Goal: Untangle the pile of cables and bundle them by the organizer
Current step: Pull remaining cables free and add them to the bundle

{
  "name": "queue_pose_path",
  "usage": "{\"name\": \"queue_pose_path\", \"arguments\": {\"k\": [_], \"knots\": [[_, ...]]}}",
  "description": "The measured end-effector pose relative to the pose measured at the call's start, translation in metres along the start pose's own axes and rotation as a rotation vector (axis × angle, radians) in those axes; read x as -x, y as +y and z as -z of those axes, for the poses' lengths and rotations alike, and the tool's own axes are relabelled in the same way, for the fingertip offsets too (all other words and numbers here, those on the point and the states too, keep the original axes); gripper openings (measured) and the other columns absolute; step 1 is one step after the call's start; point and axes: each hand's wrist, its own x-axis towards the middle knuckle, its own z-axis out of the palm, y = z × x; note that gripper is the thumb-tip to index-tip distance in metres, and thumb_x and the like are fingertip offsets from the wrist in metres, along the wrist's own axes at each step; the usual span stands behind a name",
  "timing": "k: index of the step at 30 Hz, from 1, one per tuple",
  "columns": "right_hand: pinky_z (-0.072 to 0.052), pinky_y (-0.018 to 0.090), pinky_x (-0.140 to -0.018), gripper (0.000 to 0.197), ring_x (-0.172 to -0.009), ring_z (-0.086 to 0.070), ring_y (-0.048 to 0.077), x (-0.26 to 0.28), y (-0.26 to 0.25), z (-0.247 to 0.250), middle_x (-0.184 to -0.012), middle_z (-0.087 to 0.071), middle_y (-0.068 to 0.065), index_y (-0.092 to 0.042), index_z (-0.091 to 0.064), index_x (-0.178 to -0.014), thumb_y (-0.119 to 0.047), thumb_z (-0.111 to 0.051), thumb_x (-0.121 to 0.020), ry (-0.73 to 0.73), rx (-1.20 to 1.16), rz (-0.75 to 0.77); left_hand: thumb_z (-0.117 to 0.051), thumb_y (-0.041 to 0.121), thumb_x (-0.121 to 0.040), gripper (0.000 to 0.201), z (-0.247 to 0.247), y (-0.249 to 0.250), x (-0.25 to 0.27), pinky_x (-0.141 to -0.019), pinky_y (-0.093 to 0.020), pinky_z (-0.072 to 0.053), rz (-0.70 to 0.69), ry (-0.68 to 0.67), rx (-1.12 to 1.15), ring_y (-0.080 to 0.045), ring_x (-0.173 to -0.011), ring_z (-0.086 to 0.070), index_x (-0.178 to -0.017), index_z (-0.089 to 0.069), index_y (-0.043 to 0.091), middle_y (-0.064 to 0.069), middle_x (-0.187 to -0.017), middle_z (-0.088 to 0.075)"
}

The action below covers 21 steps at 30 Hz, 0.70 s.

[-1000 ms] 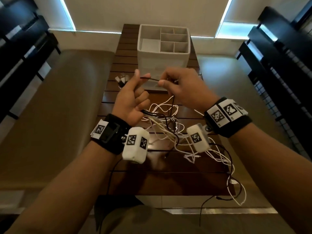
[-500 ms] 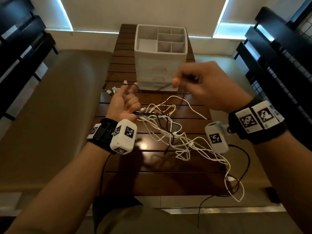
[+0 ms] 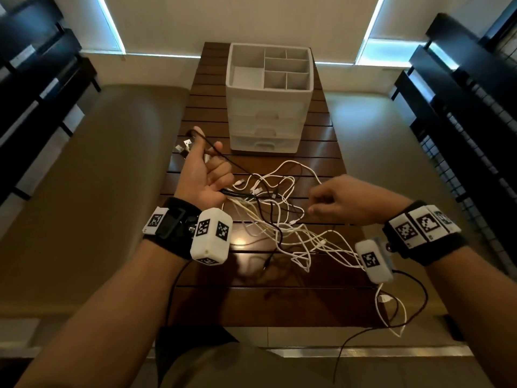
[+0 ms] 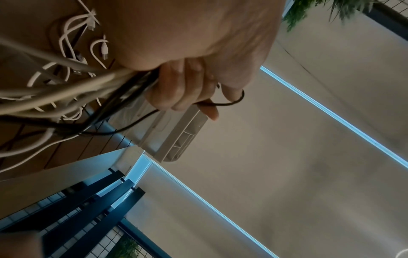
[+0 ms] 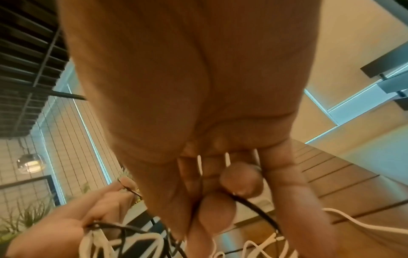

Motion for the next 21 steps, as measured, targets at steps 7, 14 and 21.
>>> {"name": "queue_pose_path", "arguments": {"k": [7,14,21], "knots": [[-0.044,0.02,-0.077,0.036,-0.089,-0.057,0.007,-0.024,-0.012,0.002,-0.105,-0.057,-0.006,-0.021,-0.07,-0.122,-0.047,-0.063,-0.099,0.428,0.038,-0.018,-0.055,0.058,-0.102,0.05,-0.009,-0.02,0.007,-0.03,-0.019,-0.018,0.122,-0.046,-0.143,-0.004,-0.032,-0.021,-0.07,-0.054,0.02,0.01,-0.042,-0.025],[-0.056,0.025,-0.086,0.039,-0.099,-0.067,0.003,-0.067,-0.076,-0.025,-0.112,-0.07,-0.01,-0.023,-0.061,-0.131,-0.043,-0.066,-0.098,0.393,-0.469,0.097,-0.053,0.053,-0.105,0.043,-0.015,-0.042,0.016,-0.029,-0.015,-0.018,0.148,-0.118,-0.15,-0.004,-0.03,-0.026,-0.077,-0.054,0.02,0.011,-0.045,-0.039],[-0.042,0.009,-0.067,0.013,-0.074,-0.061,0.0,-0.059,-0.066,-0.038,-0.083,-0.066,-0.014,-0.02,-0.071,-0.111,-0.018,-0.063,-0.102,0.495,-0.378,0.224,-0.056,0.054,-0.101,0.046,-0.004,-0.025,0.017,-0.032,-0.017,-0.014,0.074,-0.007,0.013,-0.006,-0.031,-0.02,-0.075,-0.058,0.016,0.009,-0.044,-0.03]]}}
